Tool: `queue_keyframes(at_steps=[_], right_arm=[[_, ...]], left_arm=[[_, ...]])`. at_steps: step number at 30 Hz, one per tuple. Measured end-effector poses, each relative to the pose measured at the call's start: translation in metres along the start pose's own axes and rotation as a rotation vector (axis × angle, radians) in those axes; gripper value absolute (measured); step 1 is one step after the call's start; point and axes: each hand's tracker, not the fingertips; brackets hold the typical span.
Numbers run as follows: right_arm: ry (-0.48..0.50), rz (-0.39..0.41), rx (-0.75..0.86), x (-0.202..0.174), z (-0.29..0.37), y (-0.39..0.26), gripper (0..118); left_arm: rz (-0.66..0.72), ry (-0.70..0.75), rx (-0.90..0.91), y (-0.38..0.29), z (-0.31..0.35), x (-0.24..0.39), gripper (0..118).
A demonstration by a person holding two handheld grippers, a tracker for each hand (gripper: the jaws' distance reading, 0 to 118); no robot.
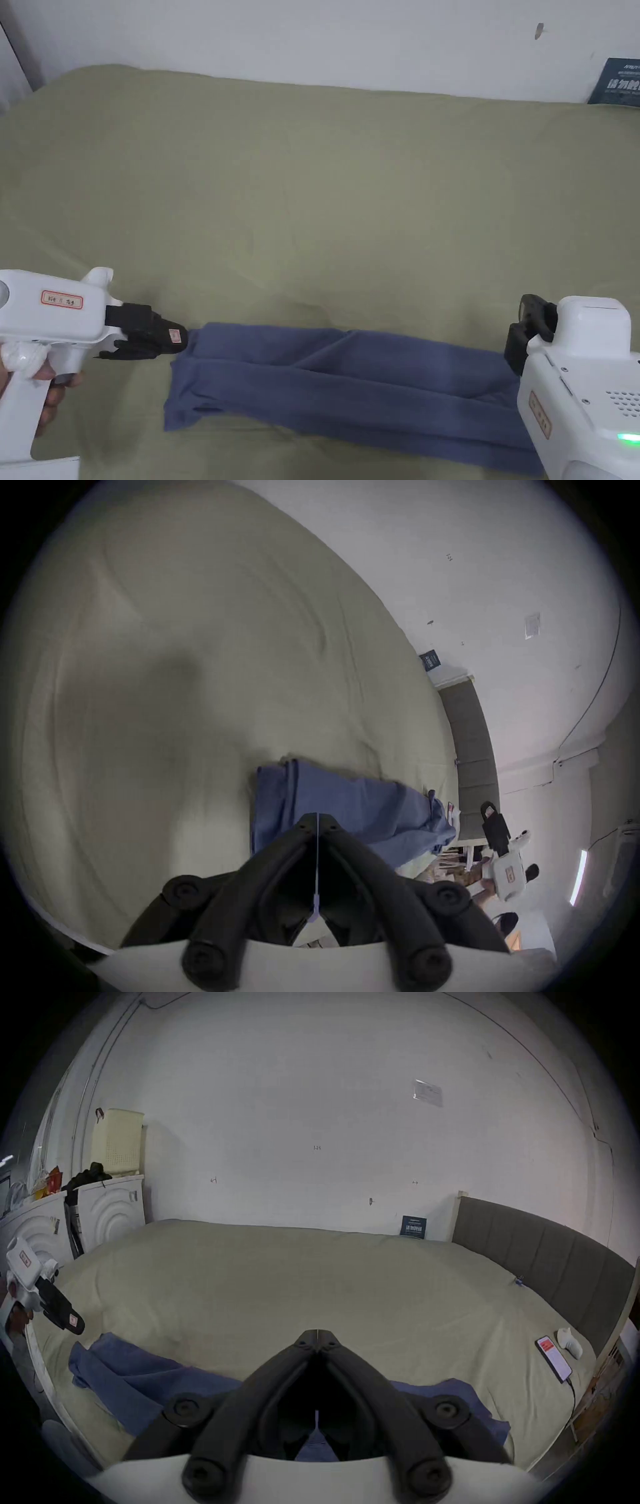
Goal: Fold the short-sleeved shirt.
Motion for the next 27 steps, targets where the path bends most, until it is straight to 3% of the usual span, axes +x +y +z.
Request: queue_keyframes(at_steps=[1, 3, 4, 8, 12, 16, 18, 19, 20, 21, 22, 27], right_arm=[[0.0, 0.0, 0.001, 0.001, -0.001, 0.0, 0], [0.002, -0.005, -0.005, 0.002, -0.003, 0.001, 0], [0.01, -0.012, -0.007, 0.002, -0.004, 0.001, 0], [0.009, -0.001, 0.0, 0.001, -0.005, 0.001, 0], [0.01, -0.011, 0.003, 0.002, -0.008, 0.004, 0], [0.007, -0.021, 0.007, 0.005, -0.007, 0.007, 0], [0.006, -0.023, 0.008, 0.007, -0.006, 0.007, 0], [0.007, -0.024, 0.007, 0.009, -0.005, 0.007, 0], [0.007, -0.027, 0.006, 0.009, -0.004, 0.007, 0], [0.006, -0.032, 0.005, 0.011, -0.002, 0.007, 0], [0.007, -0.037, 0.005, 0.012, 0.0, 0.007, 0], [0.007, -0.029, 0.018, 0.017, 0.012, 0.013, 0]], left_arm=[[-0.003, -0.022, -0.013, -0.002, -0.003, -0.003, 18], [0.008, -0.058, -0.051, -0.005, -0.01, -0.006, 106], [0.008, -0.064, -0.079, -0.008, -0.017, -0.006, 118], [0.046, -0.08, -0.085, -0.013, -0.032, -0.01, 118], [0.096, -0.194, -0.098, -0.013, -0.047, 0.002, 118], [0.046, -0.128, -0.096, -0.015, -0.06, 0.019, 117], [0.056, -0.141, -0.078, -0.014, -0.057, 0.019, 103], [0.077, -0.162, -0.071, -0.016, -0.055, 0.019, 103], [0.079, -0.145, -0.069, -0.018, -0.055, 0.02, 31], [0.07, -0.029, -0.043, -0.023, -0.061, 0.026, 7], [0.025, -0.02, -0.075, -0.023, -0.067, 0.025, 7], [0.154, -0.068, -0.041, -0.007, -0.051, -0.005, 7]])
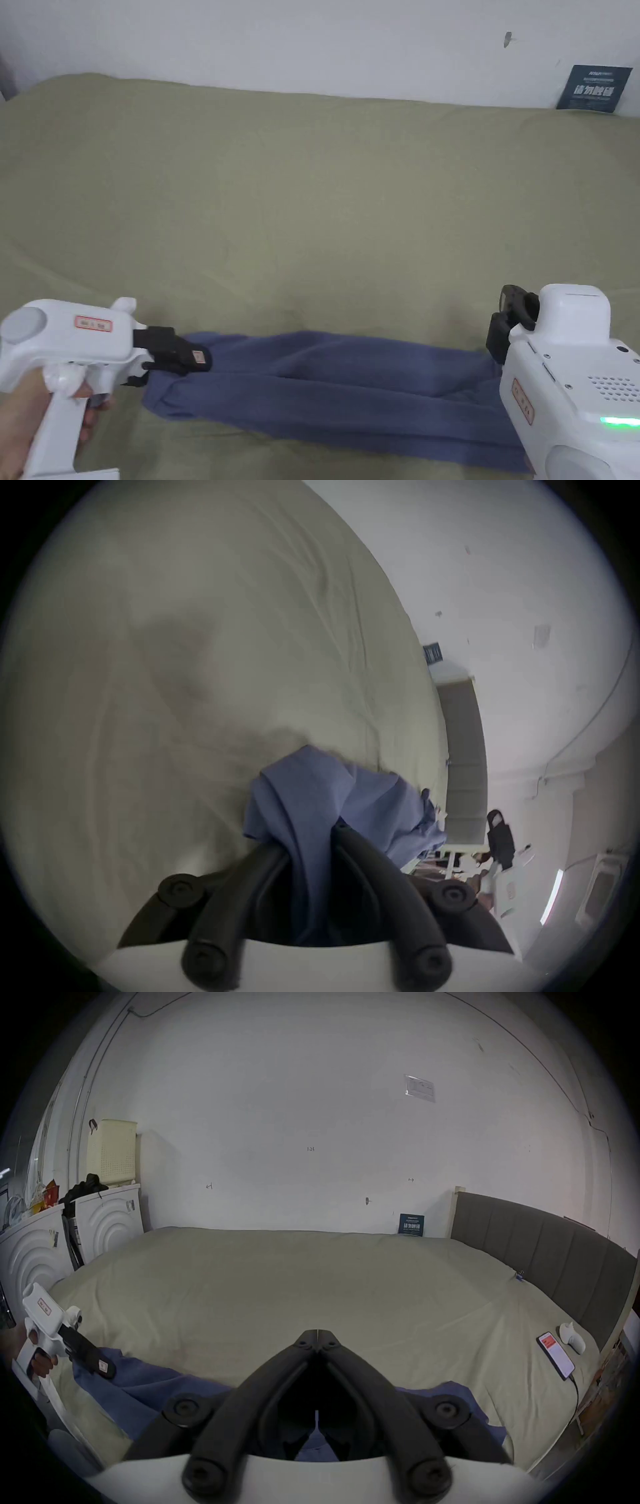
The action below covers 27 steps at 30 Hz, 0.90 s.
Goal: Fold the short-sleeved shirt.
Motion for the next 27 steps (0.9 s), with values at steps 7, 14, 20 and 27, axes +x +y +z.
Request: queue_keyframes(at_steps=[7, 14, 20, 27], right_arm=[[0.01, -0.006, 0.013, 0.006, 0.003, 0.005, 0], [0.028, -0.012, 0.022, -0.001, 0.005, 0.005, 0], [0.029, -0.004, 0.033, -0.005, 0.008, 0.006, 0], [0.037, -0.005, 0.004, -0.003, 0.01, -0.002, 0]], left_arm=[[-0.026, 0.086, 0.124, -0.004, 0.086, 0.007, 7], [-0.086, 0.157, 0.153, -0.015, 0.12, 0.032, 7], [-0.316, 0.18, 0.103, -0.048, 0.076, 0.13, 7], [-0.476, 0.267, 0.027, -0.081, -0.045, 0.202, 7]])
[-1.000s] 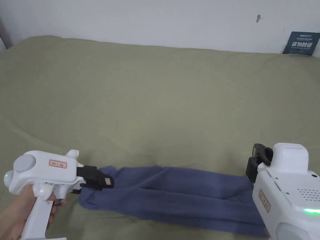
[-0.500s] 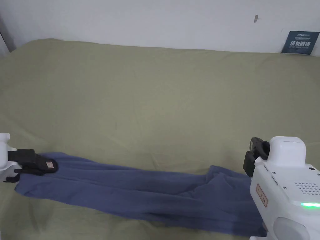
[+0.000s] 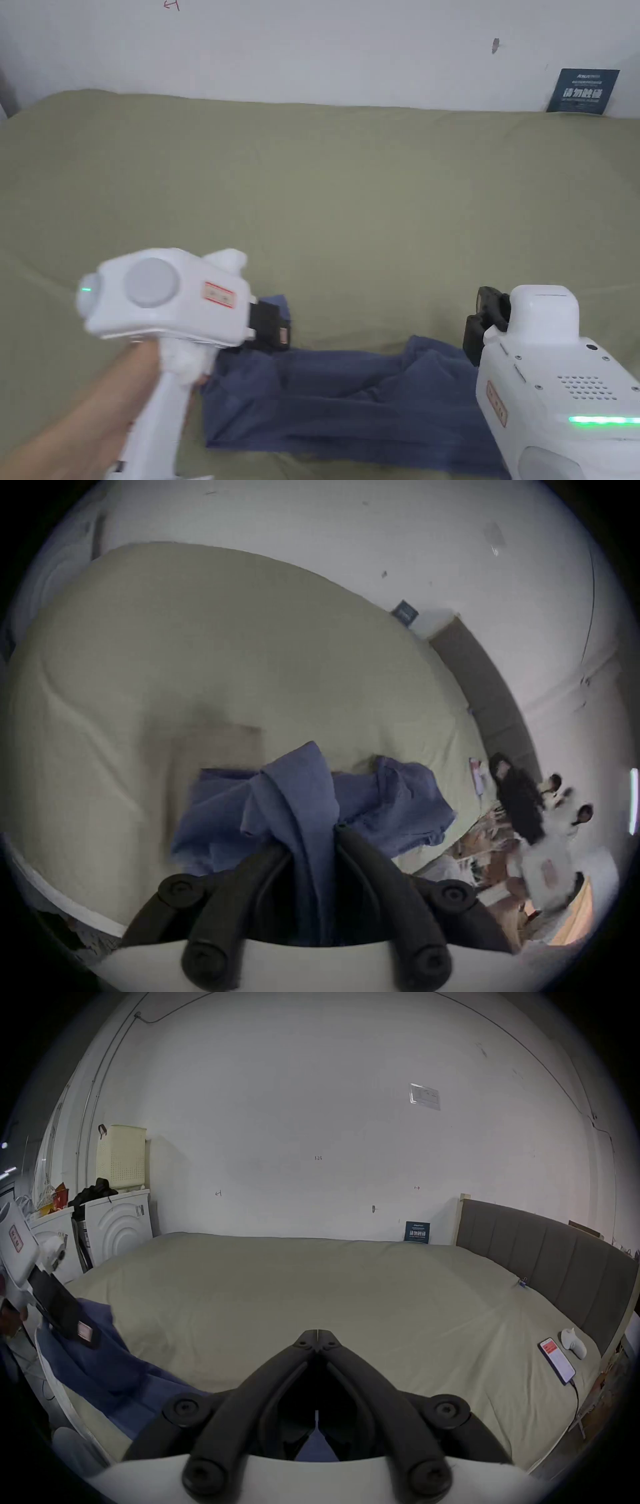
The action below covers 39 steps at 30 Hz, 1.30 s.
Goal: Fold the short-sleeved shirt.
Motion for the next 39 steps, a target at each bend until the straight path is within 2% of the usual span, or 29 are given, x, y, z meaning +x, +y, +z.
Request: queue_keyframes(at_steps=[2, 3, 4, 5, 6, 7, 8, 11, 12, 13, 14, 16, 20, 23, 30, 33, 39], right_arm=[[0.002, 0.001, -0.01, 0.002, 0.001, -0.002, 0], [0.003, 0.002, -0.014, 0.002, 0.001, -0.003, 0], [0.0, 0.003, -0.018, 0.003, 0.001, -0.003, 0], [-0.001, 0.003, -0.021, 0.004, 0.002, -0.003, 0], [0.0, 0.001, -0.024, 0.005, 0.002, -0.004, 0], [-0.001, 0.003, -0.03, 0.006, 0.002, -0.004, 0], [-0.002, 0.005, -0.032, 0.007, 0.002, -0.004, 0], [-0.001, 0.003, -0.032, 0.01, 0.0, -0.004, 0], [0.001, 0.0, -0.031, 0.011, -0.001, -0.004, 0], [-0.001, -0.005, -0.031, 0.011, -0.001, -0.004, 0], [0.002, -0.01, -0.031, 0.012, -0.002, -0.004, 0], [0.006, -0.019, -0.034, 0.013, -0.002, -0.004, 0], [0.007, -0.029, -0.042, 0.015, -0.002, -0.005, 0], [0.008, -0.04, -0.052, 0.016, -0.002, -0.007, 0], [0.004, -0.032, -0.065, 0.017, -0.002, -0.012, 0], [-0.001, -0.03, -0.077, 0.02, -0.002, -0.015, 0], [-0.004, -0.015, -0.08, 0.022, 0.002, -0.014, 0]], left_arm=[[-0.02, 0.019, -0.024, 0.0, -0.037, 0.014, 9], [-0.008, 0.031, -0.03, -0.001, -0.055, 0.018, 23], [-0.014, 0.007, -0.056, -0.001, -0.079, 0.019, 58], [-0.002, -0.024, -0.08, -0.003, -0.095, 0.018, 112], [0.008, -0.026, -0.102, -0.005, -0.108, 0.017, 118], [0.014, -0.029, -0.084, -0.008, -0.107, 0.018, 114], [0.033, -0.079, -0.091, -0.013, -0.108, 0.02, 99], [0.074, -0.102, -0.056, -0.015, -0.084, 0.0, 88], [0.089, -0.147, -0.024, -0.014, -0.073, -0.007, 78], [0.119, -0.172, 0.005, -0.015, -0.062, -0.022, 50], [0.146, -0.185, 0.017, -0.018, -0.056, -0.032, 0], [0.19, -0.177, 0.065, -0.019, -0.047, -0.054, 0], [0.156, -0.163, -0.002, -0.029, -0.059, -0.075, 0], [0.216, -0.195, -0.033, -0.038, -0.078, -0.081, 0], [0.212, -0.317, -0.097, -0.053, -0.12, -0.022, 0], [0.168, -0.28, -0.167, -0.061, -0.141, -0.002, 0], [0.105, -0.238, -0.11, -0.055, -0.127, 0.006, 0]])
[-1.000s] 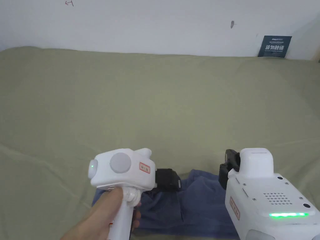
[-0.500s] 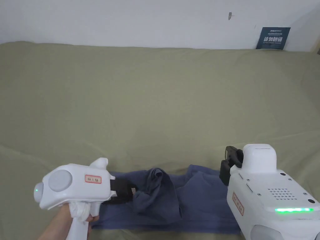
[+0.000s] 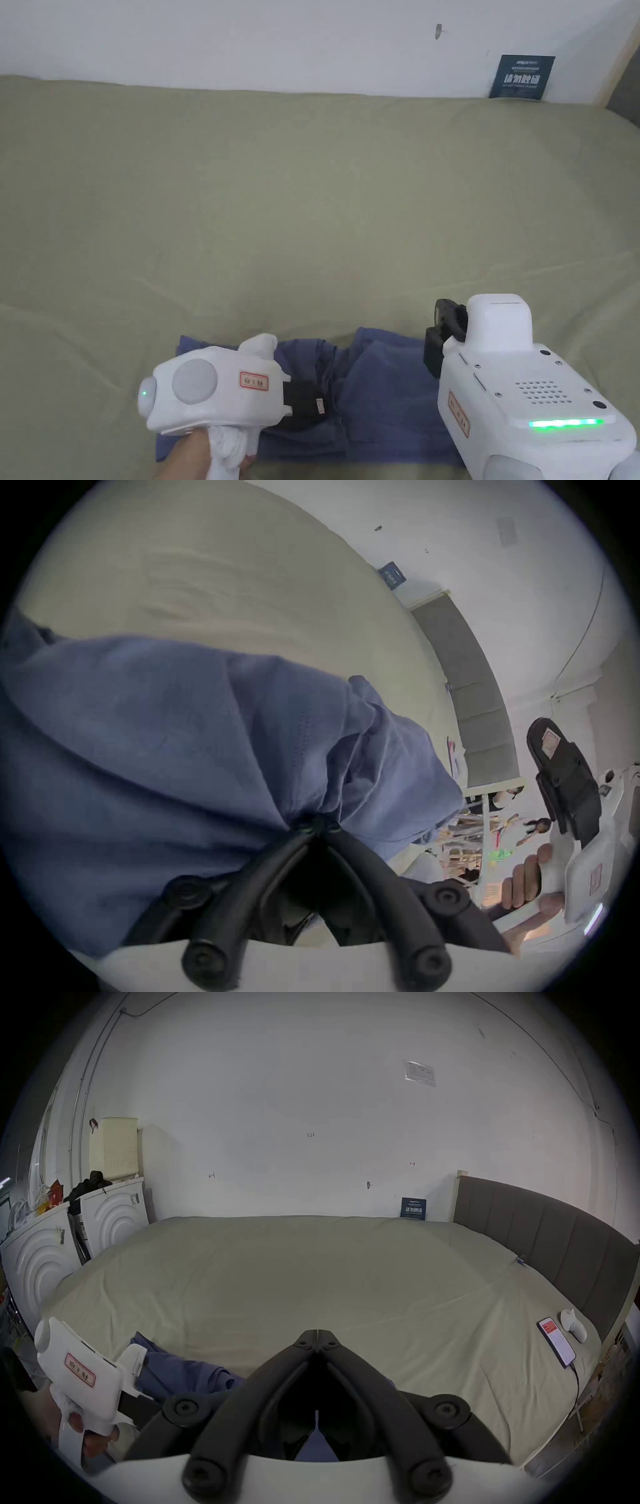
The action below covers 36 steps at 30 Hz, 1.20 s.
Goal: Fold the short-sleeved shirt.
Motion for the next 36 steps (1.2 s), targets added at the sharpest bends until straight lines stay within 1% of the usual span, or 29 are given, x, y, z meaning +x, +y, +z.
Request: queue_keyframes(at_steps=[2, 4, 6, 10, 13, 17, 18, 19, 20, 21, 22, 23, 24, 25, 27, 28, 29, 30, 31, 32, 33, 34, 36], right_arm=[[0.001, 0.006, 0.004, 0.0, 0.0, 0.002, 0], [0.002, 0.0, 0.011, -0.001, 0.0, 0.004, 0], [0.007, -0.007, 0.016, -0.004, 0.0, 0.006, 0], [0.02, -0.002, 0.032, -0.01, -0.001, 0.009, 0], [0.027, -0.002, 0.039, -0.014, -0.003, 0.01, 0], [0.03, -0.002, 0.031, -0.017, -0.005, 0.01, 0], [0.029, 0.004, 0.03, -0.018, -0.004, 0.009, 0], [0.028, 0.01, 0.029, -0.018, -0.005, 0.009, 0], [0.027, 0.012, 0.026, -0.018, -0.005, 0.009, 0], [0.028, 0.012, 0.024, -0.018, -0.005, 0.008, 0], [0.027, 0.01, 0.022, -0.017, -0.005, 0.008, 0], [0.024, 0.011, 0.02, -0.017, -0.005, 0.008, 0], [0.021, 0.012, 0.02, -0.016, -0.005, 0.008, 0], [0.018, 0.012, 0.019, -0.016, -0.005, 0.008, 0], [0.015, 0.011, 0.016, -0.013, -0.006, 0.008, 0], [0.009, 0.008, 0.017, -0.012, -0.005, 0.009, 0], [0.007, 0.005, 0.018, -0.011, -0.005, 0.009, 0], [0.006, 0.003, 0.018, -0.009, -0.005, 0.01, 0], [0.001, 0.0, 0.02, -0.008, -0.005, 0.011, 0], [-0.001, -0.002, 0.021, -0.007, -0.004, 0.012, 0], [-0.001, -0.003, 0.022, -0.006, -0.003, 0.013, 0], [-0.002, -0.004, 0.024, -0.005, -0.001, 0.014, 0], [-0.003, 0.002, 0.032, -0.003, 0.002, 0.015, 0]], left_arm=[[-0.021, -0.008, 0.032, 0.002, 0.025, 0.001, 0], [-0.012, -0.084, 0.092, 0.009, 0.054, 0.0, 0], [-0.015, -0.098, 0.163, 0.014, 0.094, -0.008, 0], [0.011, 0.003, 0.212, 0.02, 0.148, -0.047, 0], [0.042, 0.079, 0.186, 0.02, 0.162, -0.077, 0], [0.038, 0.077, 0.128, 0.02, 0.156, -0.101, 0], [0.028, 0.037, 0.12, 0.02, 0.153, -0.106, 3], [0.039, 0.006, 0.115, 0.021, 0.15, -0.11, 23], [0.05, -0.022, 0.106, 0.022, 0.145, -0.113, 80], [0.073, -0.035, 0.077, 0.021, 0.138, -0.116, 118], [0.075, -0.034, 0.155, 0.021, 0.135, -0.118, 117], [0.115, -0.047, 0.094, 0.019, 0.128, -0.122, 109], [0.175, -0.077, 0.082, 0.017, 0.118, -0.127, 108], [0.203, -0.148, 0.058, 0.019, 0.116, -0.135, 108], [0.214, -0.254, 0.078, 0.017, 0.108, -0.136, 107], [0.243, -0.275, 0.072, 0.015, 0.105, -0.128, 104], [0.273, -0.291, 0.068, 0.013, 0.101, -0.12, 86], [0.268, -0.288, 0.061, 0.012, 0.097, -0.117, 54], [0.258, -0.241, 0.059, 0.01, 0.094, -0.112, 13], [0.237, -0.118, 0.039, 0.008, 0.089, -0.105, 13], [0.212, -0.094, 0.028, 0.018, 0.076, -0.129, 13], [0.229, -0.153, 0.041, 0.02, 0.082, -0.131, 13], [0.215, -0.155, 0.09, 0.025, 0.098, -0.13, 13]])
